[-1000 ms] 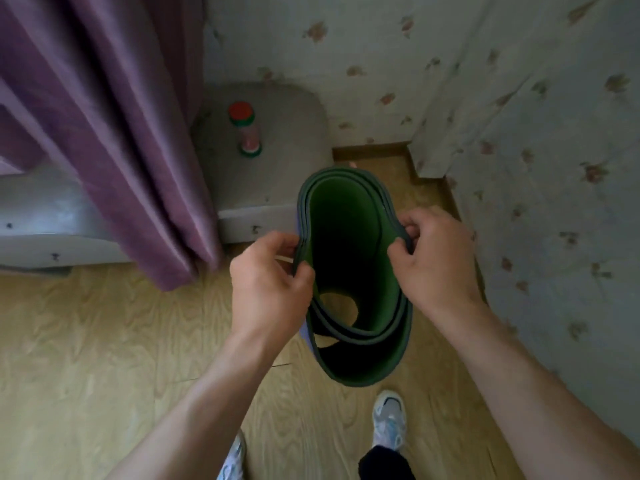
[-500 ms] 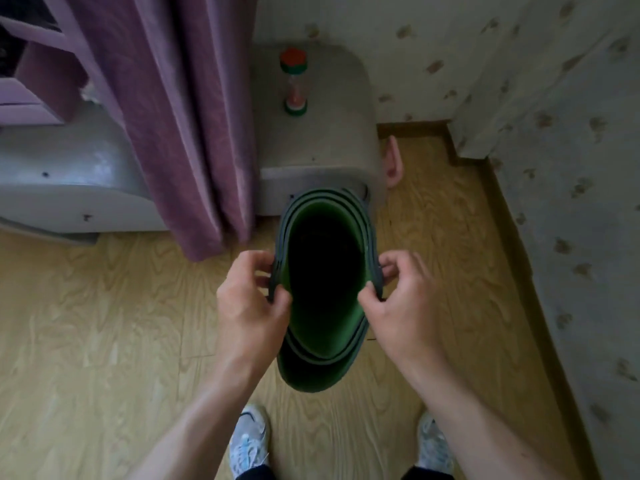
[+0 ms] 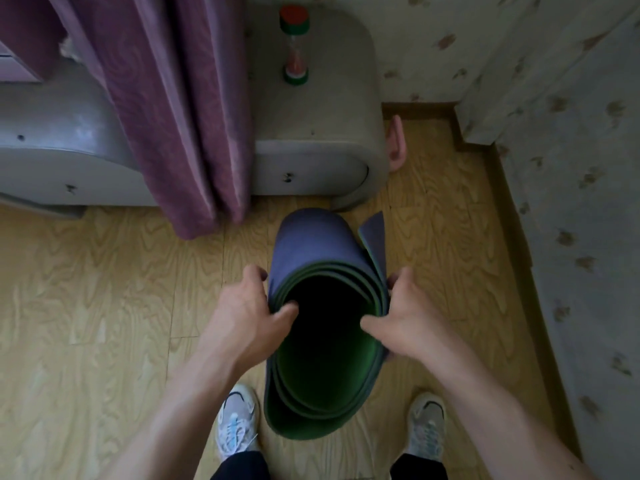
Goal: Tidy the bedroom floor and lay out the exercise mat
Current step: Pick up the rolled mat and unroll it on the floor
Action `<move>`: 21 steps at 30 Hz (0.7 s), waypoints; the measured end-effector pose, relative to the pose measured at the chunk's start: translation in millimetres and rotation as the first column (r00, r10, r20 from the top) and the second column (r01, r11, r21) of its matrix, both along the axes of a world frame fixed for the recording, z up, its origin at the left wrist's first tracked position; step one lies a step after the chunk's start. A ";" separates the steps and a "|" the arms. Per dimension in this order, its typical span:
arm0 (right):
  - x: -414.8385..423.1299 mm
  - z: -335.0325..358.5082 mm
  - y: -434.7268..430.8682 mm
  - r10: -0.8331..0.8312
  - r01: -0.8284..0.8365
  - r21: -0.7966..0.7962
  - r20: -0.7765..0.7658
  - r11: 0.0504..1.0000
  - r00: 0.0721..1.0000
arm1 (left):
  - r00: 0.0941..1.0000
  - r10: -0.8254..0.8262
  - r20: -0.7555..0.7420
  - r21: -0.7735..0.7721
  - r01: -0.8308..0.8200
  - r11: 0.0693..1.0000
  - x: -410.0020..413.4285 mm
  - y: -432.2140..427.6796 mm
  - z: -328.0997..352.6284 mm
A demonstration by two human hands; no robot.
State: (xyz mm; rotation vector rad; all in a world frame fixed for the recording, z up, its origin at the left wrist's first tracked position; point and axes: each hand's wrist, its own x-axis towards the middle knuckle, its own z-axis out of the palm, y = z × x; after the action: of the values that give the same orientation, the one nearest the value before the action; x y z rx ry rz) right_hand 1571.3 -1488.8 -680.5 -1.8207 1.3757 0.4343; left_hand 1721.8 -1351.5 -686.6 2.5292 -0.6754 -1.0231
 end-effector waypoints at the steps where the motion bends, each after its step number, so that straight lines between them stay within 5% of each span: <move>1: -0.1 -3.5 4.9 -0.024 0.025 0.056 -0.016 0.998 1.000 | 0.998 -0.041 -0.041 0.035 0.042 0.998 -2.6 3.4 -5.7; 17: -0.3 -4.0 22.4 0.073 -0.020 -0.195 0.268 0.981 0.961 | 0.999 0.009 -0.042 -0.274 -0.020 0.962 -3.0 11.7 -19.1; 21: -11.0 -18.8 17.0 0.106 -0.110 0.014 0.184 0.994 0.977 | 0.923 -0.012 -0.385 -0.202 -0.071 0.977 -6.7 26.5 -29.2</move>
State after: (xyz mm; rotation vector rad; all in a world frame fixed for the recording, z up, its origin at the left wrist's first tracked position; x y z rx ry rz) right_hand 1560.3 -1471.9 -699.3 -1.8719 1.1467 0.3289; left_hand 1715.2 -1325.0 -715.8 2.0653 -0.5919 -1.3115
